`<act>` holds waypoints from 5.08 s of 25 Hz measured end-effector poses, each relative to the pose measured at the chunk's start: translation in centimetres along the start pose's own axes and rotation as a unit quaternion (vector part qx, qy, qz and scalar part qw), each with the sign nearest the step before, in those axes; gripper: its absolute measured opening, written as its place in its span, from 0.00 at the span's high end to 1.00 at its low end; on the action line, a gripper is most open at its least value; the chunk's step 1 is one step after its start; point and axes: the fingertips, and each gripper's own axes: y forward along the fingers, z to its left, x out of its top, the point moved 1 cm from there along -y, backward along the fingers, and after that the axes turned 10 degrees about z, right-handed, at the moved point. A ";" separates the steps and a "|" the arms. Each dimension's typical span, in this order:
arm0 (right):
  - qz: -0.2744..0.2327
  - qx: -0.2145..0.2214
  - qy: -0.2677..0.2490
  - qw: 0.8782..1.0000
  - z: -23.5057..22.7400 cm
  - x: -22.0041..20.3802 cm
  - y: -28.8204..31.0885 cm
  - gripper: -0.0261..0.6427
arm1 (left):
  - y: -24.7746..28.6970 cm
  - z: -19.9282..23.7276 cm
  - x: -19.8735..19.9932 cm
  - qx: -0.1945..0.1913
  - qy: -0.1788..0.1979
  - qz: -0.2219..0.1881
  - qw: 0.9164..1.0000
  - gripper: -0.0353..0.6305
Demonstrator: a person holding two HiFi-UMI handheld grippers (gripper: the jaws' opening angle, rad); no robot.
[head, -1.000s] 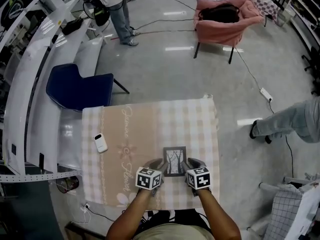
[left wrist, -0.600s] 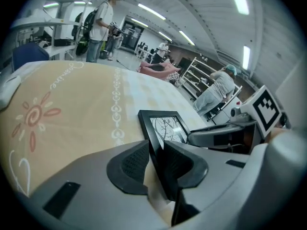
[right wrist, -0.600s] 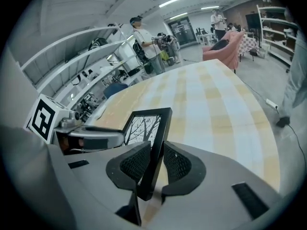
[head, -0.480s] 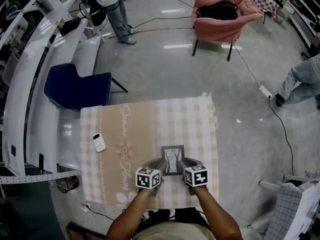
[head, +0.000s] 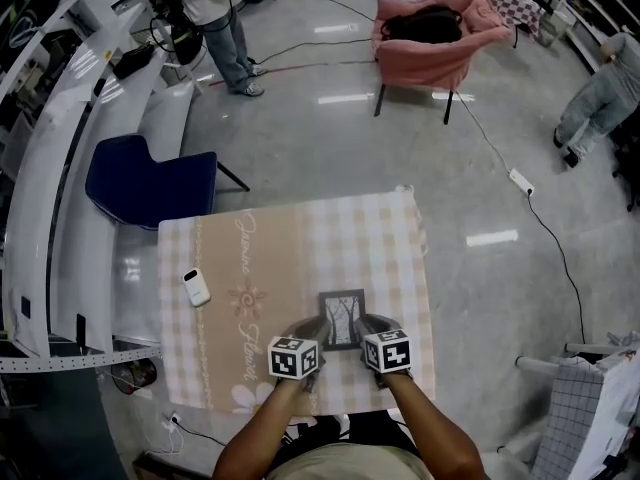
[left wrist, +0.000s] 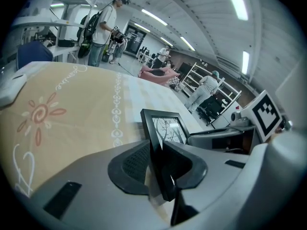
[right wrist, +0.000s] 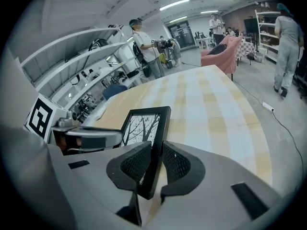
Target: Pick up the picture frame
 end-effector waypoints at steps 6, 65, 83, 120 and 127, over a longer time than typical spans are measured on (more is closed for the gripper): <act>-0.031 -0.006 -0.010 0.999 1.3 0.9 -1.7 0.84 | -2.0 -0.6 0.9 0.000 0.014 -0.025 1.000 0.83; -0.416 -0.046 -0.236 0.877 26.7 7.2 -38.5 0.84 | -42.7 -18.4 7.7 -0.038 0.264 -0.414 0.870 0.83; -0.457 -0.044 -0.269 0.847 31.3 5.4 -43.8 0.84 | -49.3 -21.2 5.8 -0.031 0.303 -0.459 0.834 0.83; -0.447 -0.057 -0.272 0.851 31.1 6.5 -42.7 0.84 | -48.3 -20.0 6.8 -0.032 0.297 -0.452 0.841 0.83; -0.443 -0.056 -0.271 0.853 31.1 6.7 -42.0 0.84 | -47.9 -19.3 7.0 -0.031 0.294 -0.449 0.843 0.83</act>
